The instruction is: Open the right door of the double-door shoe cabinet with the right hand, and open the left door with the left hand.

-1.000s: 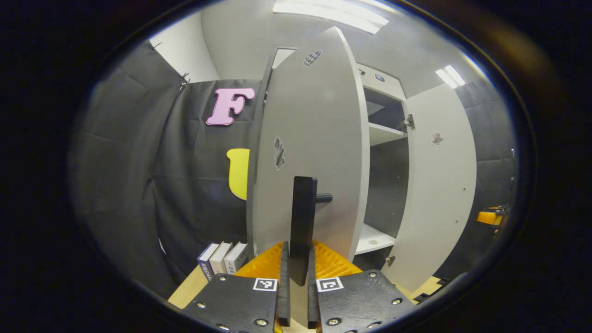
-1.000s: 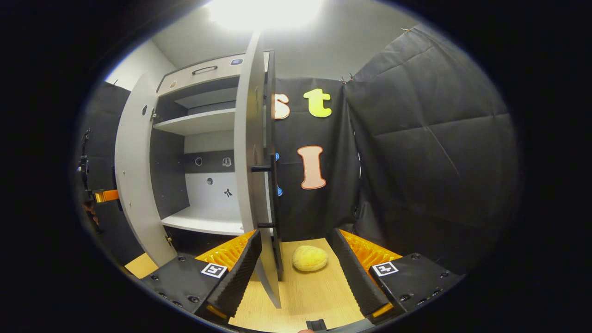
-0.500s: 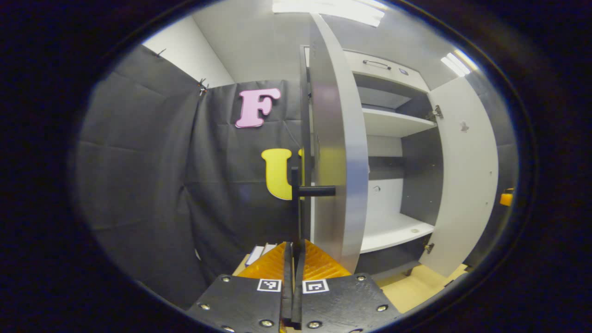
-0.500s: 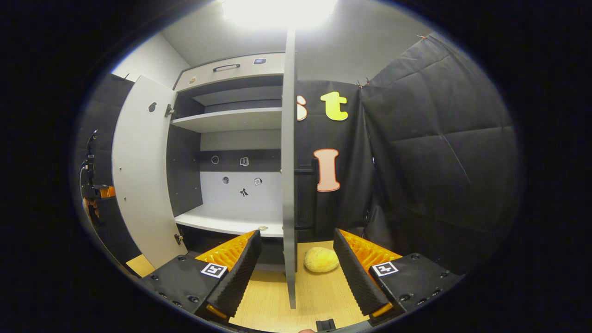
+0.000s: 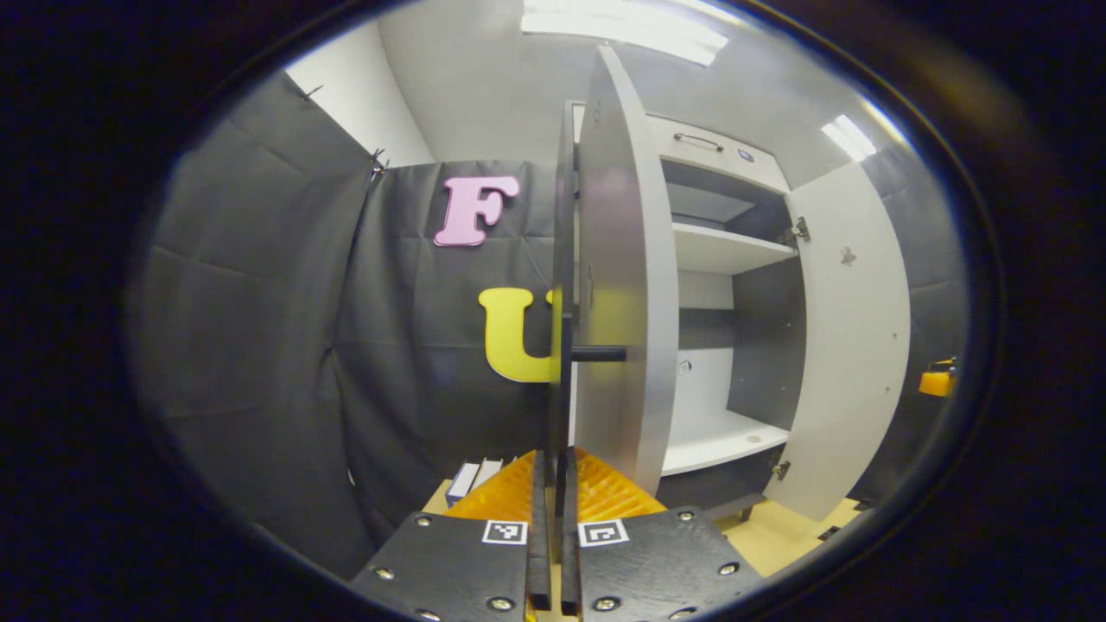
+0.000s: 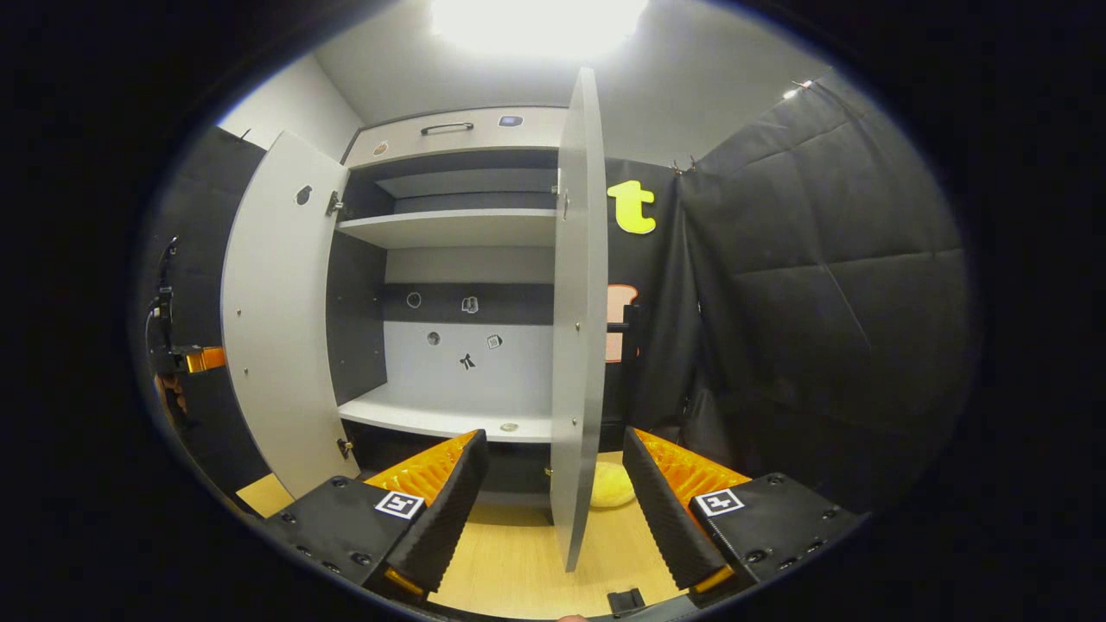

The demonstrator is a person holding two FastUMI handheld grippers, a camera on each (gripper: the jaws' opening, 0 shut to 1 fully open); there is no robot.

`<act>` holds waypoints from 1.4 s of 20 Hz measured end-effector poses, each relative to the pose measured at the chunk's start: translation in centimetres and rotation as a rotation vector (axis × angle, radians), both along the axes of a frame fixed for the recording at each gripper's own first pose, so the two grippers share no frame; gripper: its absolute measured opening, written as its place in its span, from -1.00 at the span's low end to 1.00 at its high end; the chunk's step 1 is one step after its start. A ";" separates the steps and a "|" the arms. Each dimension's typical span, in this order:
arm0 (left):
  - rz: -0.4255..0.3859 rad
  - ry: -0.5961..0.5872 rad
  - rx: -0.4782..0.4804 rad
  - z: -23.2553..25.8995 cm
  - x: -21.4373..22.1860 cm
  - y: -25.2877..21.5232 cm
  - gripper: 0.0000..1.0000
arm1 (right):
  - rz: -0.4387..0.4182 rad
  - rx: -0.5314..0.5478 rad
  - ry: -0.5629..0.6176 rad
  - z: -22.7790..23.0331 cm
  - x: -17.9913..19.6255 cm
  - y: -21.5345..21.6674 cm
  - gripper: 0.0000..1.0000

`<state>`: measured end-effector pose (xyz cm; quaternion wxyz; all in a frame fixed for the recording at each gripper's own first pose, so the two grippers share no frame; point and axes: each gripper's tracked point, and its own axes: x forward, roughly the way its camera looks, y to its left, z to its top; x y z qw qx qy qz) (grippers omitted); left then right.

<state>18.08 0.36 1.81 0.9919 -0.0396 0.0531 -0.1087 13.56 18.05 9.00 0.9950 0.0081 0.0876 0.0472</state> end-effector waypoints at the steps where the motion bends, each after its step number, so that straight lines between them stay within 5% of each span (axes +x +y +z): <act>1: 0.008 0.000 0.000 0.0 -1.2 0.4 -0.87 | 0.017 0.010 -0.004 0.1 0.0 0.8 0.96; 7: 0.119 -0.034 0.033 1.8 -7.6 2.0 -0.87 | 0.102 0.011 -0.044 1.3 -0.1 1.2 0.89; 19: 0.232 0.019 0.093 -0.4 -16.2 1.3 -0.87 | 0.124 0.011 -0.066 1.0 -3.2 -2.2 0.97; 22: 0.235 0.018 0.096 -0.7 -17.1 0.8 -0.48 | 0.124 -0.002 -0.064 0.7 -4.1 -2.6 0.97; 24: 0.246 0.014 0.111 -0.7 -17.5 0.9 -0.47 | 0.131 0.006 -0.065 0.9 -4.6 -2.6 0.97; 28: 0.273 -0.022 0.131 0.4 -18.5 1.5 0.30 | 0.126 0.023 -0.077 1.5 -4.8 -2.7 0.97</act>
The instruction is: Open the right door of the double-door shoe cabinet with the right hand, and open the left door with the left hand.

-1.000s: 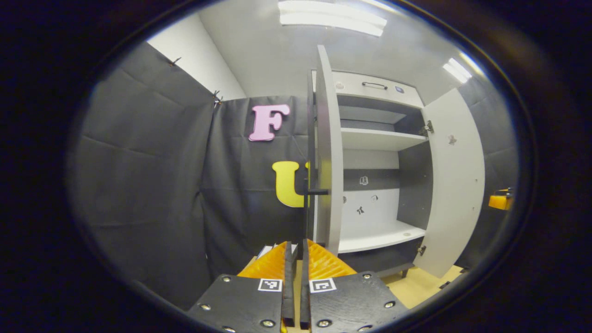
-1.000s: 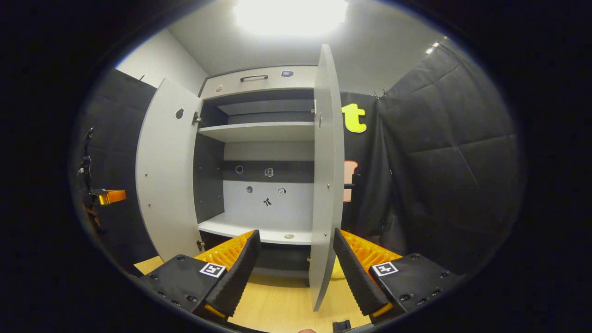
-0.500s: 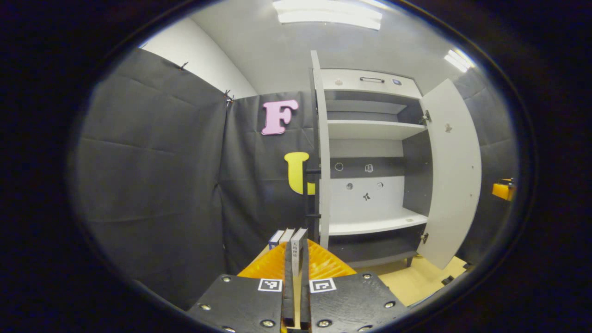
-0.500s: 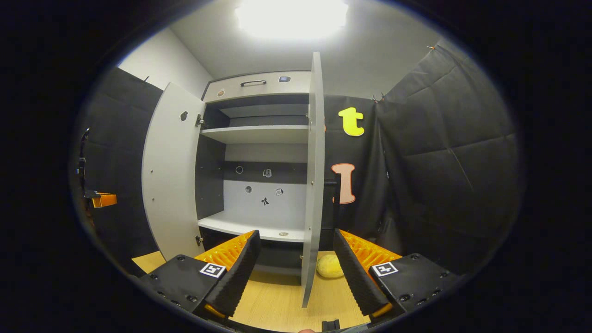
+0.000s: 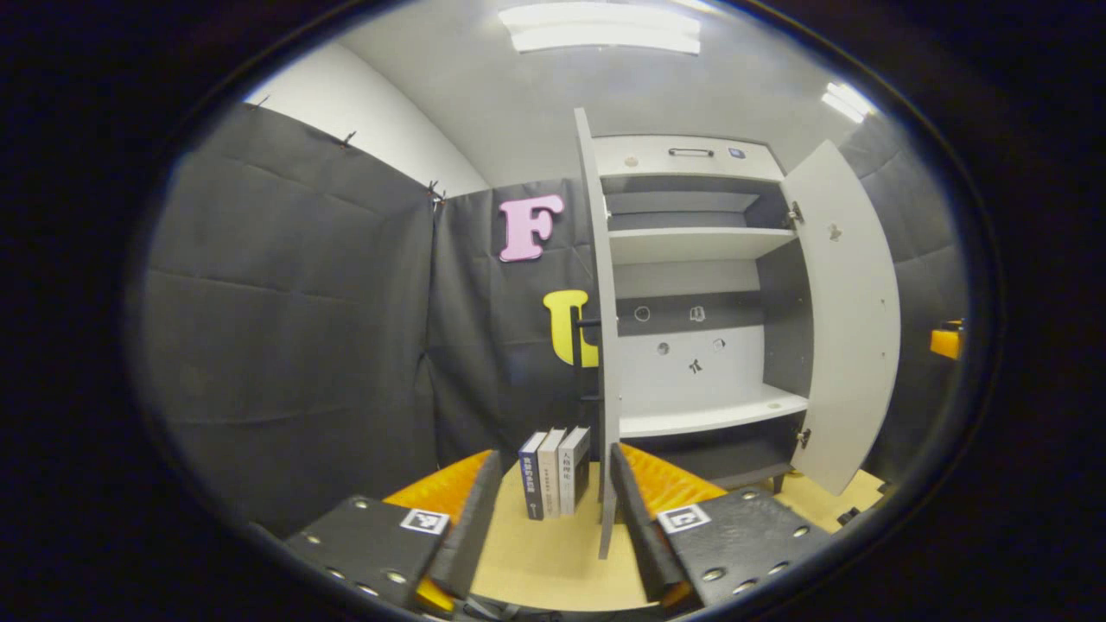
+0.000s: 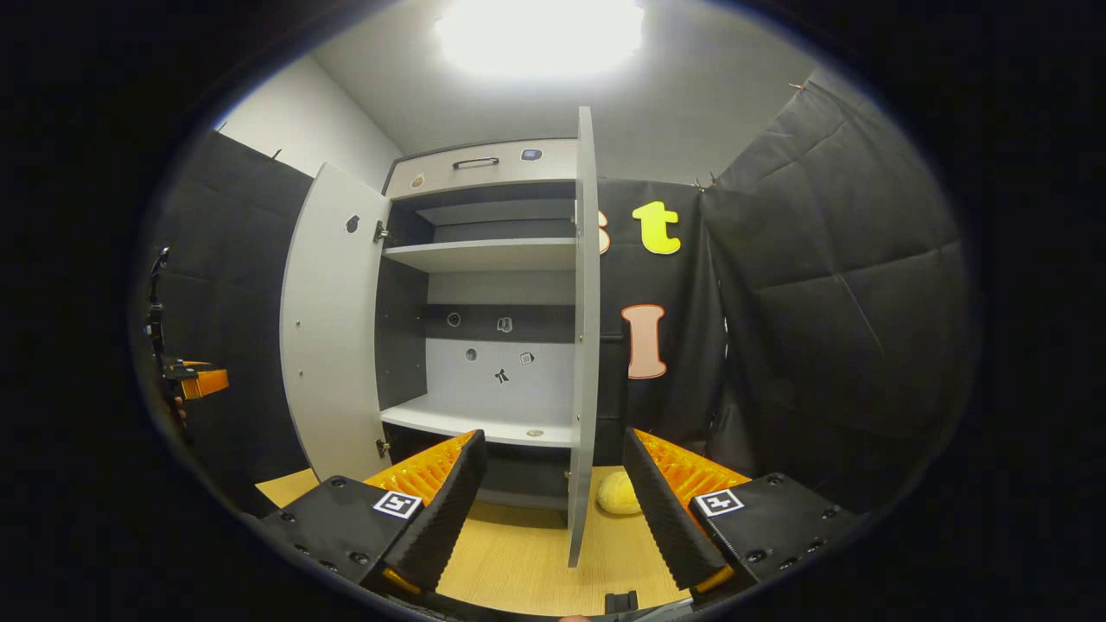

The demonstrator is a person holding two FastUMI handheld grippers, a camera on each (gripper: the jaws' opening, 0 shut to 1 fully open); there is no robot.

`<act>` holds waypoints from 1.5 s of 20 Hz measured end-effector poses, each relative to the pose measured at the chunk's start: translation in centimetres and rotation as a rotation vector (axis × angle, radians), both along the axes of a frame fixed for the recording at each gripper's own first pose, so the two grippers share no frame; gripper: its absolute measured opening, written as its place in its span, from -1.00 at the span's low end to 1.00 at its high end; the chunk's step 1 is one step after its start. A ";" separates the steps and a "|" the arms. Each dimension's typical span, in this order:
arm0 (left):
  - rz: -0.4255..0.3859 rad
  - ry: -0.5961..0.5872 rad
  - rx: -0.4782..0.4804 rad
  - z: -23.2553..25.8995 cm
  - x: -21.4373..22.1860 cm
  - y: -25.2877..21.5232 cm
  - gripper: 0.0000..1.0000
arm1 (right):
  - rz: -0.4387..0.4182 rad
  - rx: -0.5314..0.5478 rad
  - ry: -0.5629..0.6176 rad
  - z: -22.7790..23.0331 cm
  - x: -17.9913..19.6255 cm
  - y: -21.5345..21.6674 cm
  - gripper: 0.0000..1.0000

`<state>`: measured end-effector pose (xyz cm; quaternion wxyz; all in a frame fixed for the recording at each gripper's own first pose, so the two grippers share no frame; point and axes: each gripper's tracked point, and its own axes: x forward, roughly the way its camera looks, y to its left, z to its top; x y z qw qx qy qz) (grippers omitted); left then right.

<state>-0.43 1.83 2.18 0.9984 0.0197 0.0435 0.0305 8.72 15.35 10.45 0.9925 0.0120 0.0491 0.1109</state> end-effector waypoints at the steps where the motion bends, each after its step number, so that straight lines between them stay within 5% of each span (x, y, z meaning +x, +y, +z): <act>1: 0.011 -0.011 0.005 0.3 -0.2 0.3 0.58 | -0.002 0.002 -0.002 0.1 0.0 0.0 0.97; 2: 0.021 -0.022 0.010 0.6 -0.4 0.7 0.86 | -0.002 0.005 -0.003 0.1 -0.2 0.0 0.97; 30: 0.016 -0.063 0.022 1.8 -0.3 1.2 0.82 | -0.052 0.014 -0.053 1.8 -0.7 -0.7 0.97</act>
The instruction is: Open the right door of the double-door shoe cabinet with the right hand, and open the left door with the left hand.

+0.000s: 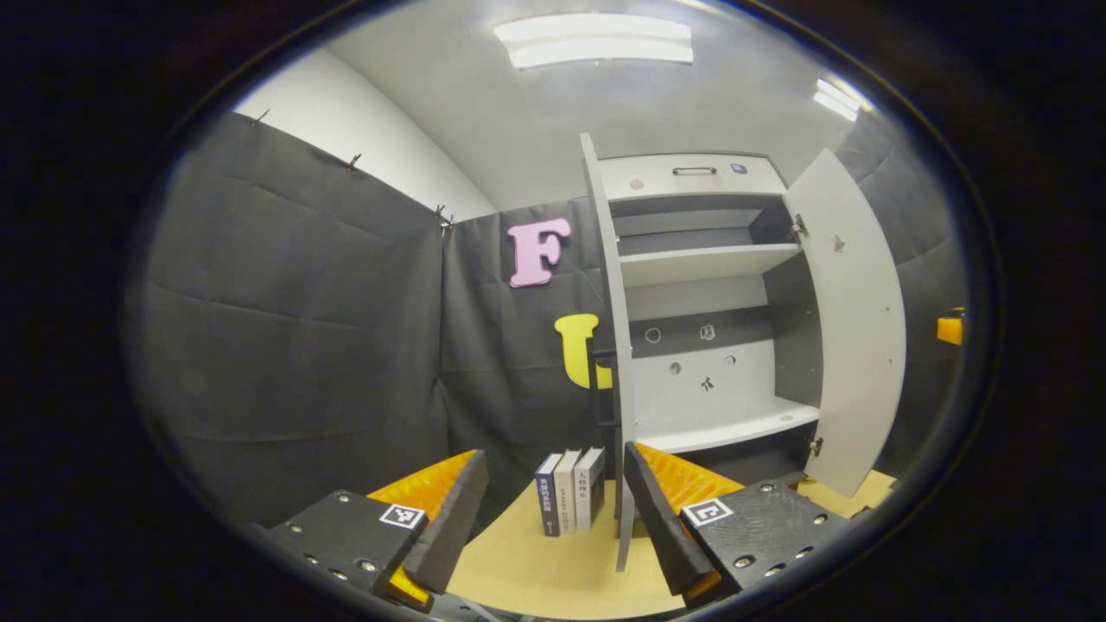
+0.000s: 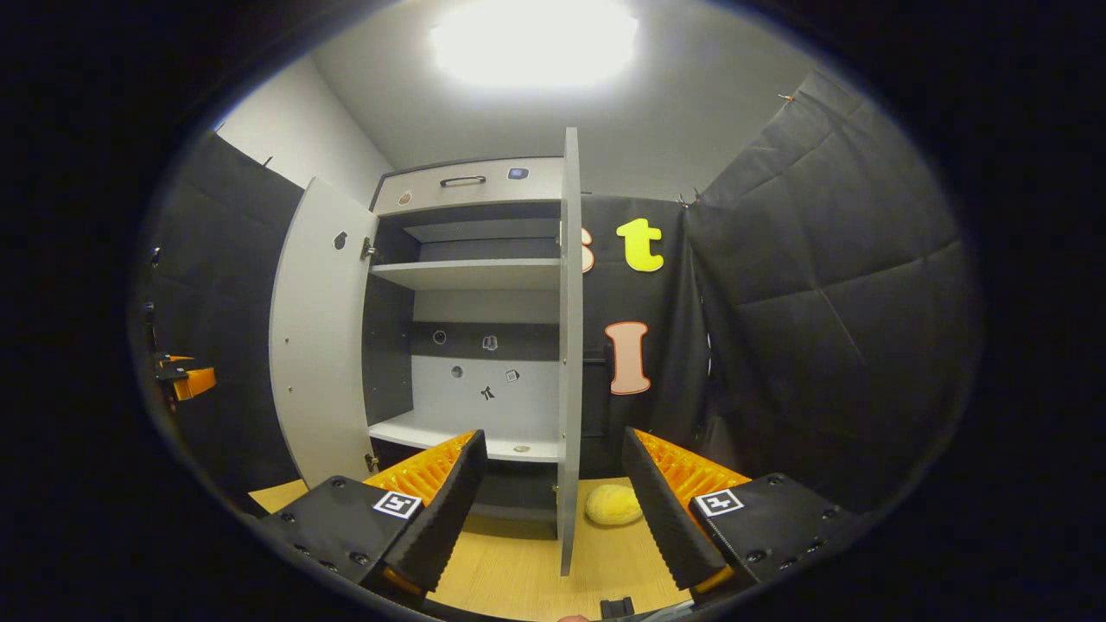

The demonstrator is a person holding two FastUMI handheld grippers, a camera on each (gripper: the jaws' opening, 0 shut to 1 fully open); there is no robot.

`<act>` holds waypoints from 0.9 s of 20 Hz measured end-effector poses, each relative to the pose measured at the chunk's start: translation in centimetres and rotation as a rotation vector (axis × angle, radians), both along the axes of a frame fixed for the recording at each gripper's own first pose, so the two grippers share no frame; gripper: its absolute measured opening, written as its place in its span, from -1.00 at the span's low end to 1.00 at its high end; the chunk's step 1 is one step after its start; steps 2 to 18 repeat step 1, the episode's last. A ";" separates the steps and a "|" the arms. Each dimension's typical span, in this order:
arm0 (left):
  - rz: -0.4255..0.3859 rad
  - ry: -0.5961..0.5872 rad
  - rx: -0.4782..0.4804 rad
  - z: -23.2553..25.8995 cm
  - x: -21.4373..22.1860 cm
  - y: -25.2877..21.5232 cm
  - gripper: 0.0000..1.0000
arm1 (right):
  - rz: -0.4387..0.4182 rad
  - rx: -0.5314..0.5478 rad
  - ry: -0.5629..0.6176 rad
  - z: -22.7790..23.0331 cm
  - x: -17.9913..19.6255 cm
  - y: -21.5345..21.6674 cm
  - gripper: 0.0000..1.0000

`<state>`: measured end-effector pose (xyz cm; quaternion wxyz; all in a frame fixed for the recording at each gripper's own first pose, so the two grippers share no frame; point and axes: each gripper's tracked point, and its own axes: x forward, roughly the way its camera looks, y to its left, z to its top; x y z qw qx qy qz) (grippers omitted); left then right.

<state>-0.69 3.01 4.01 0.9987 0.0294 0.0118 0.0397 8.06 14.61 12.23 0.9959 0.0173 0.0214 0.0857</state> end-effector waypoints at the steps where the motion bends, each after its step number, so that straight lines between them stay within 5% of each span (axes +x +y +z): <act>1: 0.001 -0.001 -0.004 0.0 -0.2 0.2 0.82 | 0.000 -0.002 -0.001 0.1 0.0 0.0 0.97; 18: 0.001 -0.001 -0.004 0.0 -0.2 0.2 0.82 | 0.000 -0.002 -0.001 0.1 0.0 0.0 0.97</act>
